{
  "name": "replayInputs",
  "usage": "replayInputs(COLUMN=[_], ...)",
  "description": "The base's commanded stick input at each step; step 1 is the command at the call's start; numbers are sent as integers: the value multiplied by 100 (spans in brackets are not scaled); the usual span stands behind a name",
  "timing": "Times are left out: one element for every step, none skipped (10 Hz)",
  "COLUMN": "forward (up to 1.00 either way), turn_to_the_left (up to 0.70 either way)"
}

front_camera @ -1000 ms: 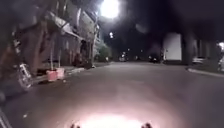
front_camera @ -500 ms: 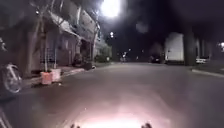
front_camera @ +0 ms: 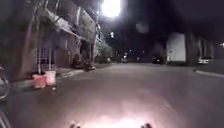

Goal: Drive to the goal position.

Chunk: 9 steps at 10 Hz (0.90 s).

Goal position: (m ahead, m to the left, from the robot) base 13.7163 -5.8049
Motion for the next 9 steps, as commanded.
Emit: replayInputs(forward=[70, 70, 70, 70, 70, 70, 70, 70, 70], turn_to_the_left=[0, 0, 0, 0, 0, 0, 0, 0, 0])
